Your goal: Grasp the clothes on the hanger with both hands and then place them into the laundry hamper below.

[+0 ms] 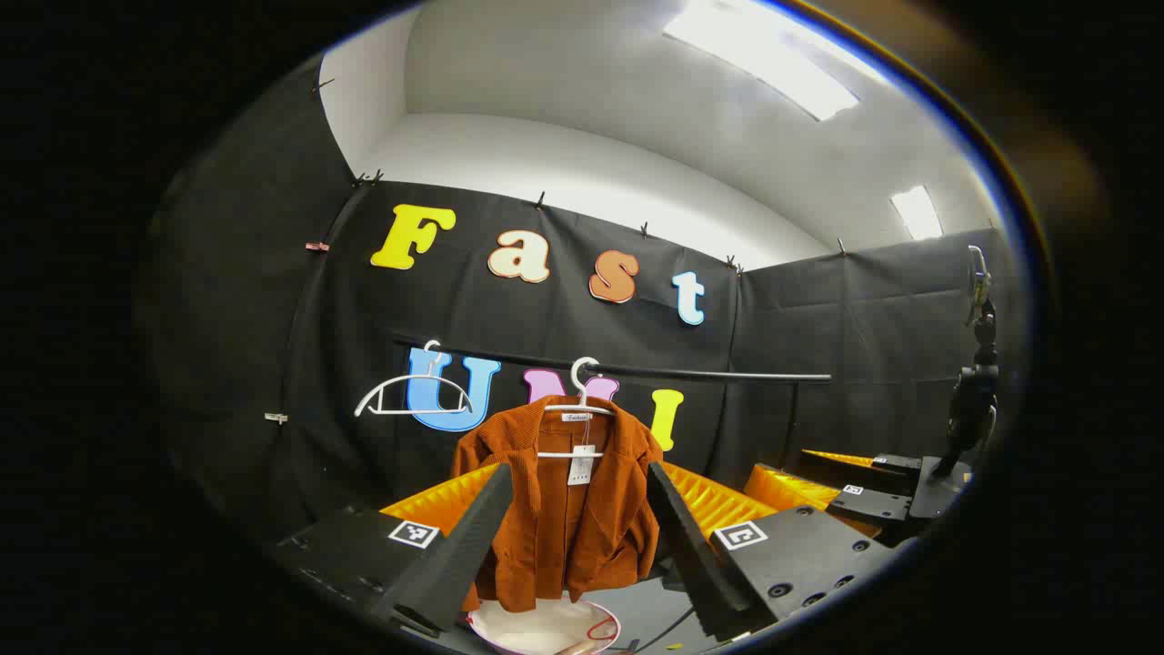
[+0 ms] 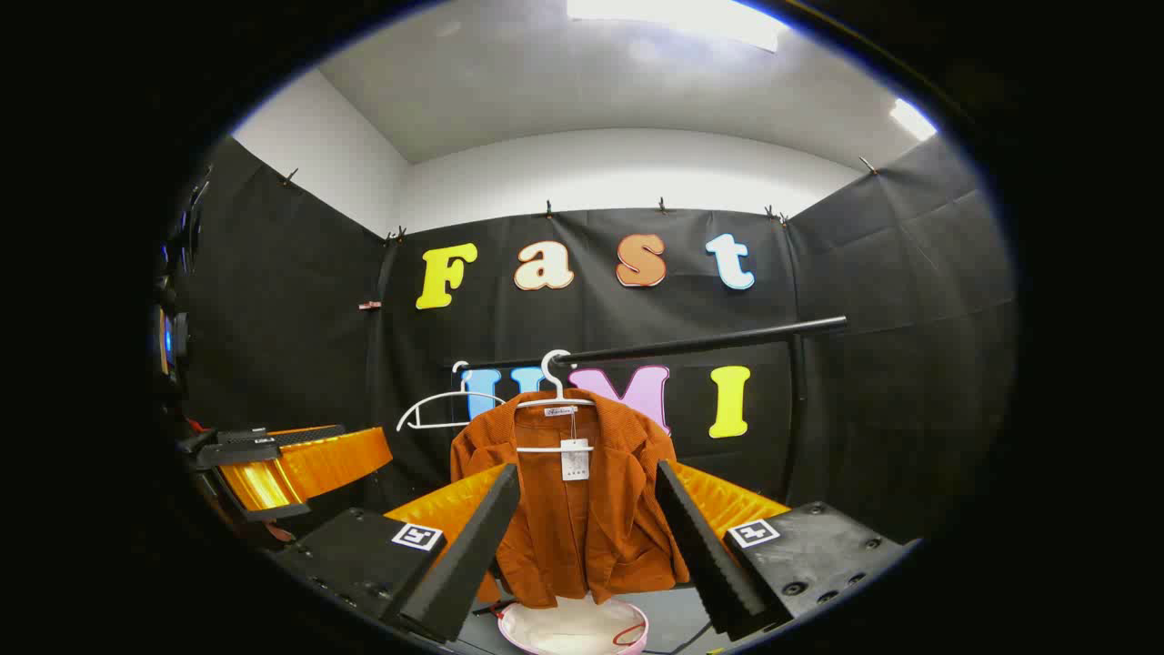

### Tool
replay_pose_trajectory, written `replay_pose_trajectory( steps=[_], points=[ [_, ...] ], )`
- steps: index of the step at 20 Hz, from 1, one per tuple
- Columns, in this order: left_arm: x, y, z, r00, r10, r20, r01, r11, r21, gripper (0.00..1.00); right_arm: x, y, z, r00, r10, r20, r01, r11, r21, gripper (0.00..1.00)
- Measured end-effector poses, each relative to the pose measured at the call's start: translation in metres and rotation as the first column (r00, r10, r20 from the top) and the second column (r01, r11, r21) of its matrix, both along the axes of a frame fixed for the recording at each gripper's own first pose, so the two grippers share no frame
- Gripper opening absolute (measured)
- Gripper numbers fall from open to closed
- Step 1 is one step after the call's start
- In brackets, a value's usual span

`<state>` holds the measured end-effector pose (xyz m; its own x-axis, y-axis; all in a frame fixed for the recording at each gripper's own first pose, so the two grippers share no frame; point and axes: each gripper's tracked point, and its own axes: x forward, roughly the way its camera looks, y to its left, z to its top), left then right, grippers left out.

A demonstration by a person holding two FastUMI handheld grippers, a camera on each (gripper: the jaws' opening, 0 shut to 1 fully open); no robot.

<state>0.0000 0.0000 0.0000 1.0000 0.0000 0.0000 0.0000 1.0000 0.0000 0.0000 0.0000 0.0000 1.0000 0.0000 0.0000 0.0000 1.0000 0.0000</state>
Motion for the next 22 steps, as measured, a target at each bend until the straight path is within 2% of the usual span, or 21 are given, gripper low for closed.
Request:
replay_pose_trajectory(
  steps=[16,22],
  points=[
    [-0.01,0.0,0.002,1.0,-0.003,0.009,0.003,1.0,0.01,0.94,-0.007,0.007,0.013,1.0,0.004,0.015,-0.004,1.0,-0.001,1.0],
    [-0.015,0.009,0.003,1.0,-0.015,0.011,0.015,1.0,-0.001,0.94,-0.013,0.011,0.015,0.999,-0.029,0.014,0.029,1.0,0.0,1.0]
  ],
)
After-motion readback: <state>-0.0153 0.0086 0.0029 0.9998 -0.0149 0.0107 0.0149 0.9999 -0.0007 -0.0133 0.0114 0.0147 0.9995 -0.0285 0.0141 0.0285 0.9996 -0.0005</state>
